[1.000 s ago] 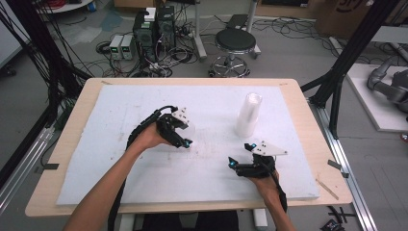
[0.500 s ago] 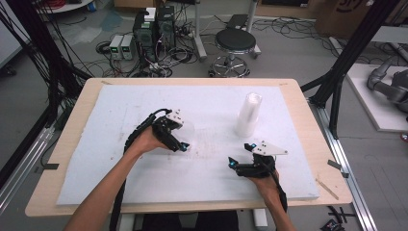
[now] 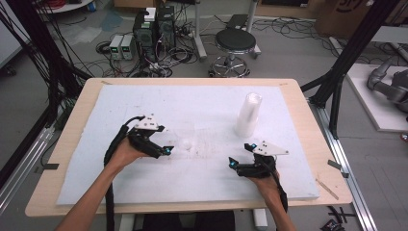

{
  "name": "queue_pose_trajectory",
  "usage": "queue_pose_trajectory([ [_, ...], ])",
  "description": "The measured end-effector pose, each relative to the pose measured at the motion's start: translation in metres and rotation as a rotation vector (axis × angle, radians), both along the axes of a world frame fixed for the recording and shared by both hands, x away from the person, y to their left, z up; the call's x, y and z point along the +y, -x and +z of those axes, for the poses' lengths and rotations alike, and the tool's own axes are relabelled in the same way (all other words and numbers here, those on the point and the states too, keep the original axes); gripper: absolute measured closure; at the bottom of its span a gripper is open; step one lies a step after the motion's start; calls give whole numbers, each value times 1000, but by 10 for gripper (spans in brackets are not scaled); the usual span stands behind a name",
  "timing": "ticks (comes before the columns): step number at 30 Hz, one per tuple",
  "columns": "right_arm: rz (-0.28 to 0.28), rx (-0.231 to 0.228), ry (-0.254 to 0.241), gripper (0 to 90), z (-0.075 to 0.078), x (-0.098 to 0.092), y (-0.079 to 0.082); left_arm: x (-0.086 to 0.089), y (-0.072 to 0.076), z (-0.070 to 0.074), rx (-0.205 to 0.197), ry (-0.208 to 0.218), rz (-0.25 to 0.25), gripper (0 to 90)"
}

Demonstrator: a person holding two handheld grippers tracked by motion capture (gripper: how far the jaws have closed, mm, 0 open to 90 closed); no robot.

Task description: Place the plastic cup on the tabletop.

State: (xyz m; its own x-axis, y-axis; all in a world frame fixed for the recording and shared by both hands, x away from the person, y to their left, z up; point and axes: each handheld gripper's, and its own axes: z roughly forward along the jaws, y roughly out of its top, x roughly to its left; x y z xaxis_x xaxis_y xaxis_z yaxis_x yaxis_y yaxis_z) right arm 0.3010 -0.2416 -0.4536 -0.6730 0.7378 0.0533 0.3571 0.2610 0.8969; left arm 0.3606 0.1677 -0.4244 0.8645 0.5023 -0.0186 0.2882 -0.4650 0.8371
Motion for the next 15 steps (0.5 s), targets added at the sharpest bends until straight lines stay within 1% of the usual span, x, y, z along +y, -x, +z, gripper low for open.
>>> queue_pose_trajectory([
  [1,-1,1,-4,159,0,-1,0,5,5,-1,-6,17,22,118],
  [2,-1,4,-7,159,0,-1,0,12,13,-3,-18,51,57,118],
  [3,0,6,-11,159,0,-1,0,19,21,-5,-40,75,87,118],
  [4,2,4,-11,159,0,-1,0,26,31,-9,-63,117,129,119],
  [6,7,1,-4,159,0,-1,0,38,44,-15,-94,163,185,119],
  [7,7,3,-3,159,0,0,0,43,49,-19,-105,178,214,119],
  [8,5,3,0,159,0,0,0,47,54,-22,-112,185,240,119],
  [9,4,3,1,159,0,0,0,51,57,-25,-117,183,250,119],
  [10,3,4,1,159,0,0,0,55,61,-28,-121,178,272,119],
  [13,2,-2,-3,159,0,0,0,62,67,-34,-125,187,316,119],
  [15,0,3,-5,159,0,0,0,66,73,-38,-151,203,362,119],
])
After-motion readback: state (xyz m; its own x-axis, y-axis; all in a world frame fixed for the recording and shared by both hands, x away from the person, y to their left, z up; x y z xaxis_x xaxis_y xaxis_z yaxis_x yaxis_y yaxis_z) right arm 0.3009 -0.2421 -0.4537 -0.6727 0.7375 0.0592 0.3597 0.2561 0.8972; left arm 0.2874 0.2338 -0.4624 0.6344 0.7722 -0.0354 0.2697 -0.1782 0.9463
